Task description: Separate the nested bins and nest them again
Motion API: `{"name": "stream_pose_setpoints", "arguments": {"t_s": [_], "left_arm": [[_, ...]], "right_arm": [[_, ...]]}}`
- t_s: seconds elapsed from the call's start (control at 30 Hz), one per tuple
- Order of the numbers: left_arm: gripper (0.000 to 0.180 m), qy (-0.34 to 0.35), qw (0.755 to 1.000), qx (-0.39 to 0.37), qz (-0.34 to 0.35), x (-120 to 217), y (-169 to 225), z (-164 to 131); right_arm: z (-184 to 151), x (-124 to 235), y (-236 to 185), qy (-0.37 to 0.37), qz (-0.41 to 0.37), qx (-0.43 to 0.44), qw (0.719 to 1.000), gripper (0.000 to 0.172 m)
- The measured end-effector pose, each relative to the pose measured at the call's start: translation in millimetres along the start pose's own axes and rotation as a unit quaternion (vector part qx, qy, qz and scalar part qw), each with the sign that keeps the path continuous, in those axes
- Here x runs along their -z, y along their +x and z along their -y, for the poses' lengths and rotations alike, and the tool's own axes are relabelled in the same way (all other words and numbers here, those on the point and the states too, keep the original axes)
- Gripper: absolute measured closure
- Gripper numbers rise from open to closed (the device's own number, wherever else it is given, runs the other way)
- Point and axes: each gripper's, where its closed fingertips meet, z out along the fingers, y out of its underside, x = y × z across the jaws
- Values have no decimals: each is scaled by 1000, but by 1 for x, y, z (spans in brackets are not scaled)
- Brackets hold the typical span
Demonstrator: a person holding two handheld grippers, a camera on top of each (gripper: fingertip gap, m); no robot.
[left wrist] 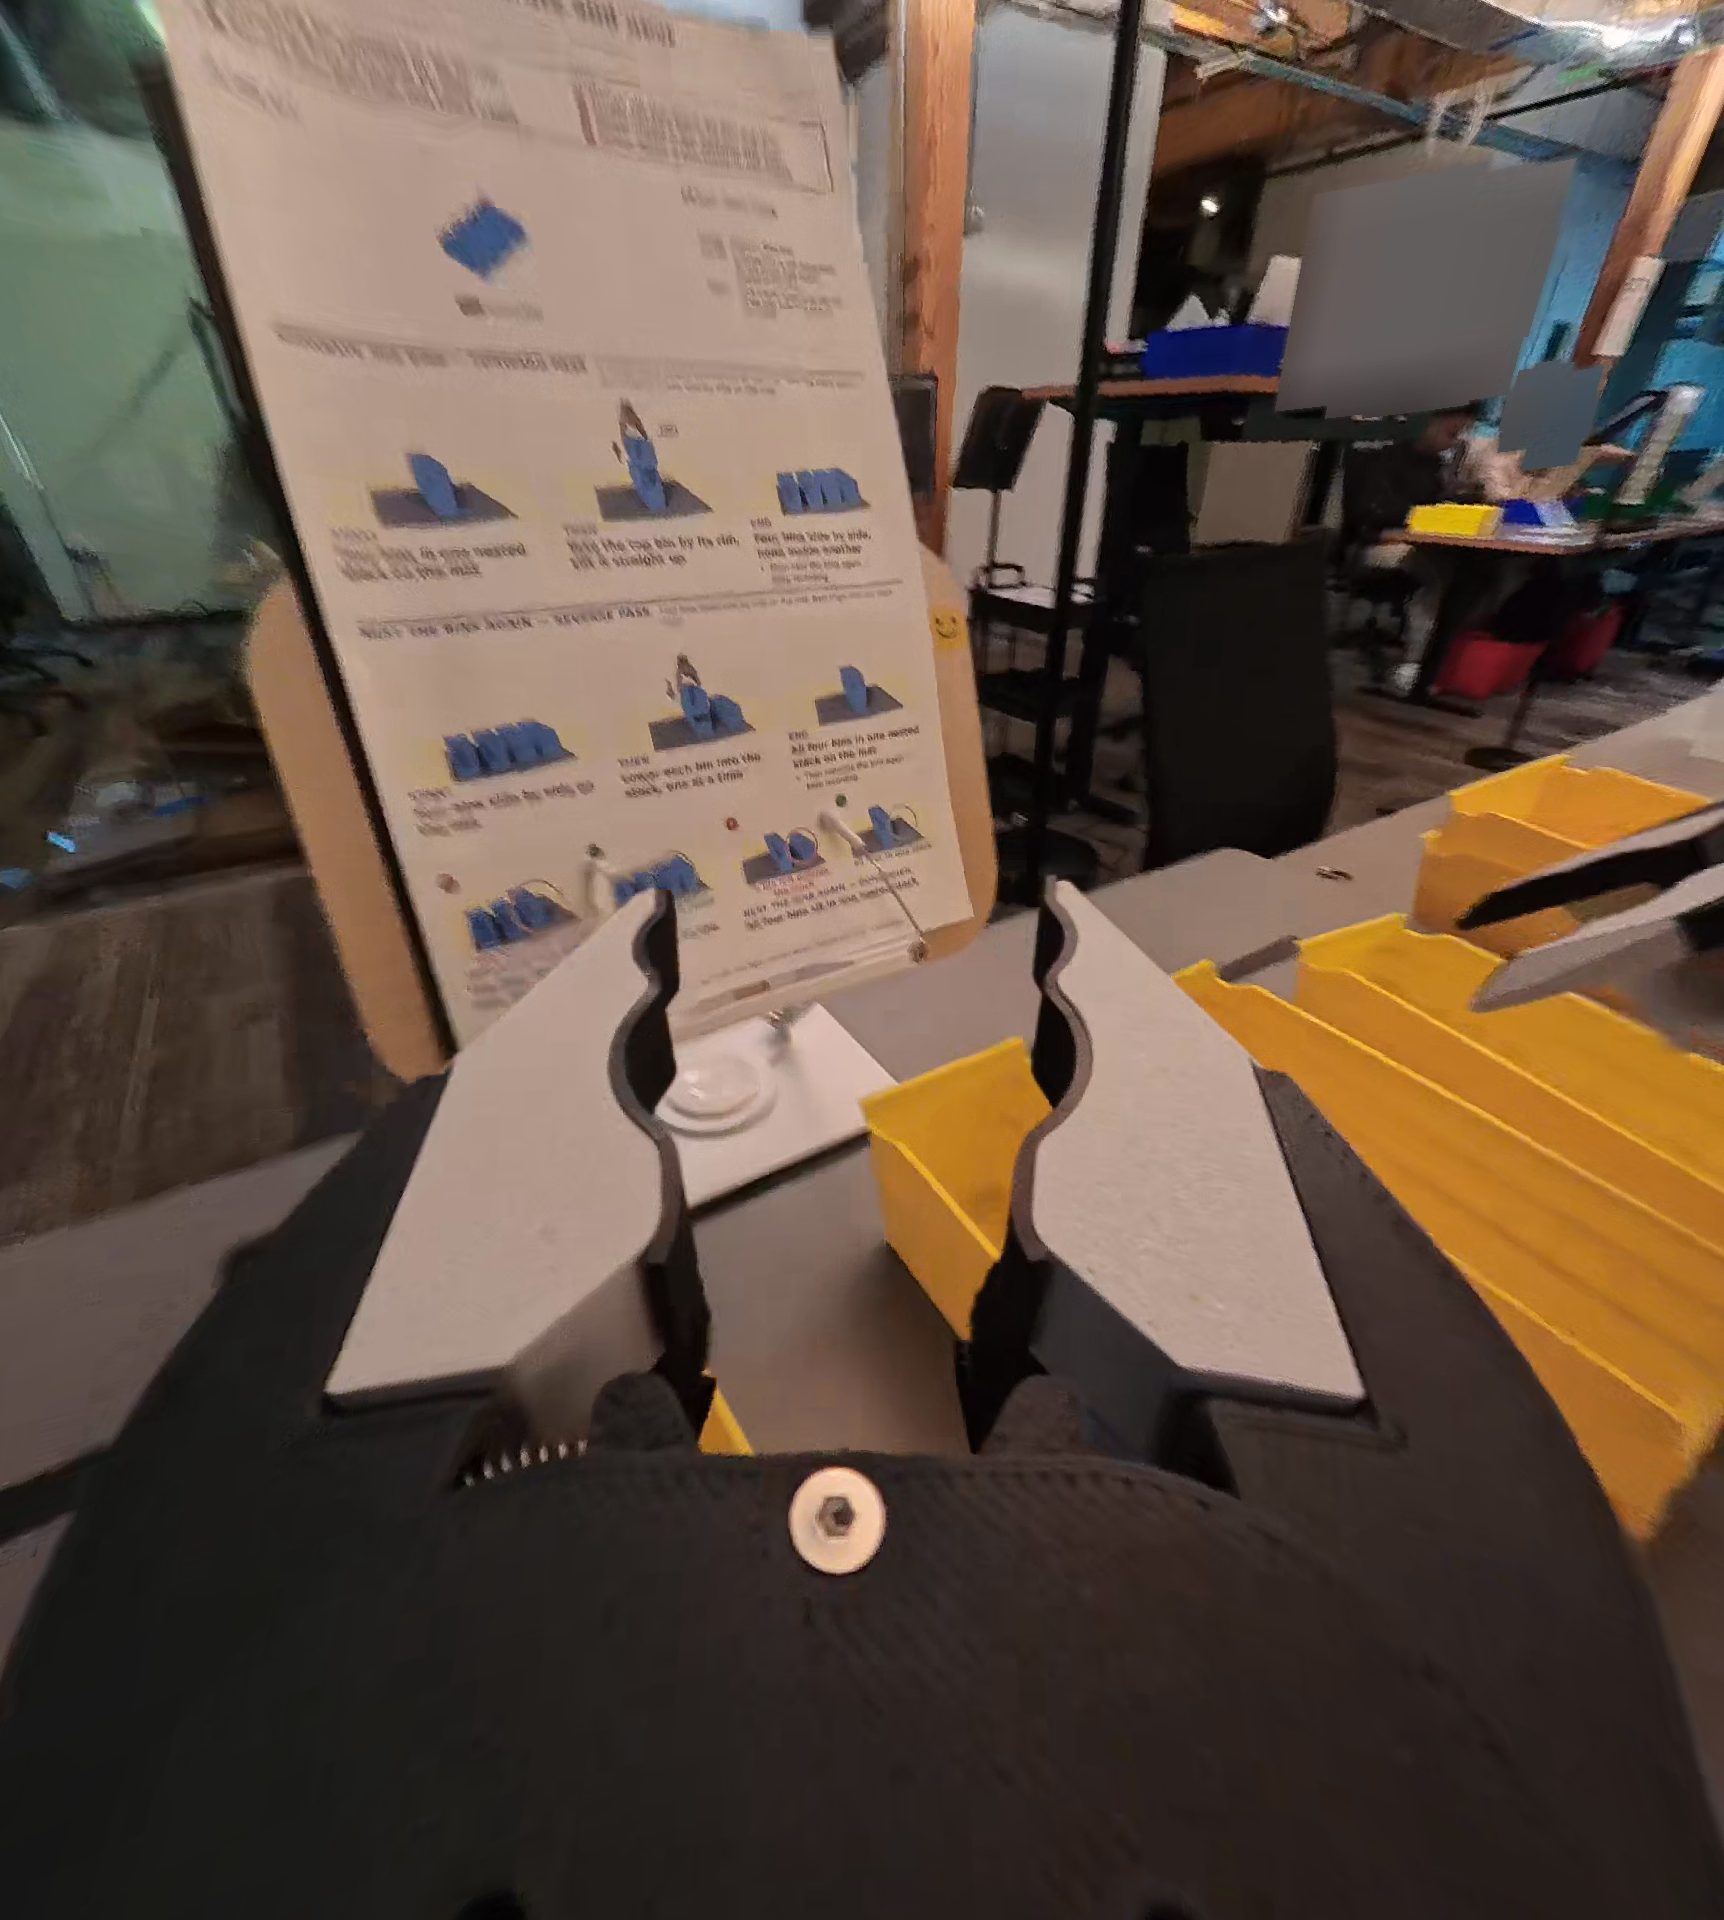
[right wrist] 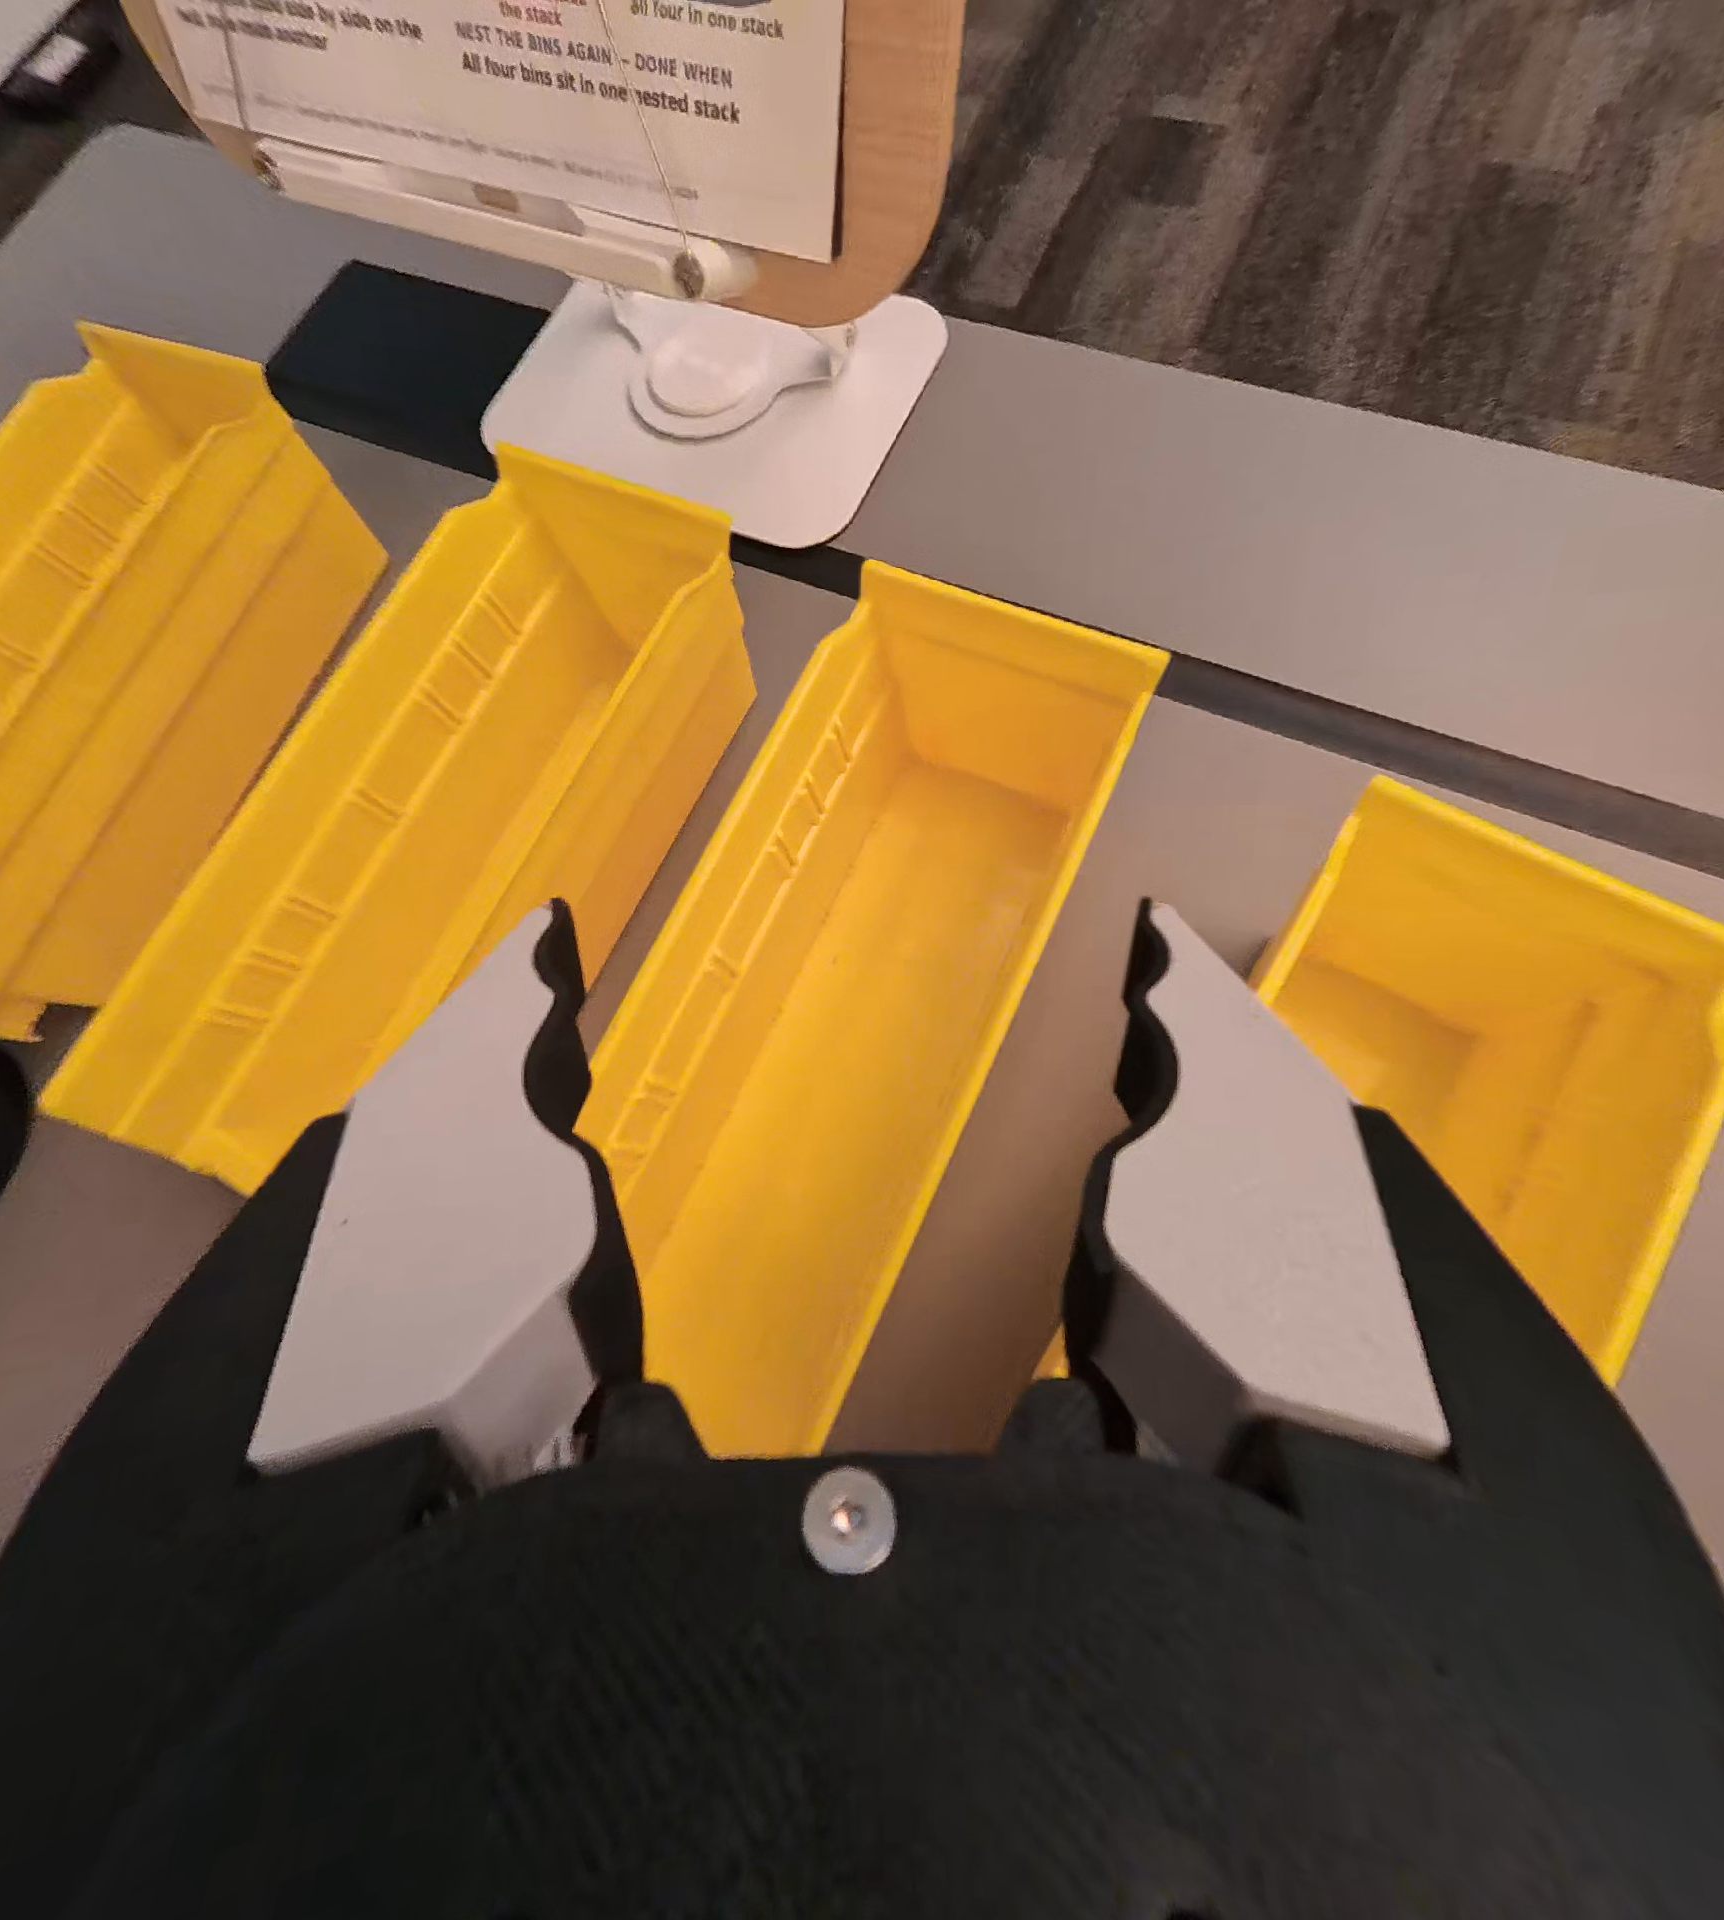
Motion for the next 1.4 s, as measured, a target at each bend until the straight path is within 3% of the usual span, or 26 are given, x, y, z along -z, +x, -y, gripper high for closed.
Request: {"name": "stream_pose_setpoints", "arguments": {"t_s": [0.1, 0.2, 0.33, 0.53, 0.63, 0.77, 0.87, 1.0, 1.13, 1.27, 1.4], "left_arm": [[113, -21, 995, 74, -68, -1, 16, -3], [113, -31, 989, 99, -109, 4, 31, 0], [114, -69, 985, 89, -133, 2, 45, -12], [114, -116, 967, 81, -213, 7, 83, -24], [115, -108, 967, 73, -219, 16, 83, -17], [116, -82, 966, 92, -228, 30, 73, -4], [116, -55, 963, 120, -233, 41, 61, 8], [117, -32, 962, 147, -228, 52, 45, 17], [117, -17, 964, 150, -219, 58, 36, 23], [118, -10, 963, 152, -221, 63, 35, 26], [118, -7, 963, 157, -220, 65, 34, 27]], "right_arm": [[-11, -21, -10, -17, -15, 8, 1000, 43], [-37, -43, -17, -74, -22, -15, 997, 29], [-46, -61, -16, -112, -57, -38, 991, 29], [-78, -86, -6, -235, -103, -51, 965, 28], [-94, -91, -1, -288, -108, -68, 949, 32], [-95, -83, -2, -324, -106, -87, 936, 55], [-101, -74, -6, -359, -109, -113, 920, 58], [-88, -61, -12, -355, -114, -120, 920, 58], [-53, -36, -25, -342, -138, -96, 924, 57], [-5, -20, -57, -316, -148, -69, 935, 56], [22, -29, -100, -306, -120, -56, 943, 55]]}}
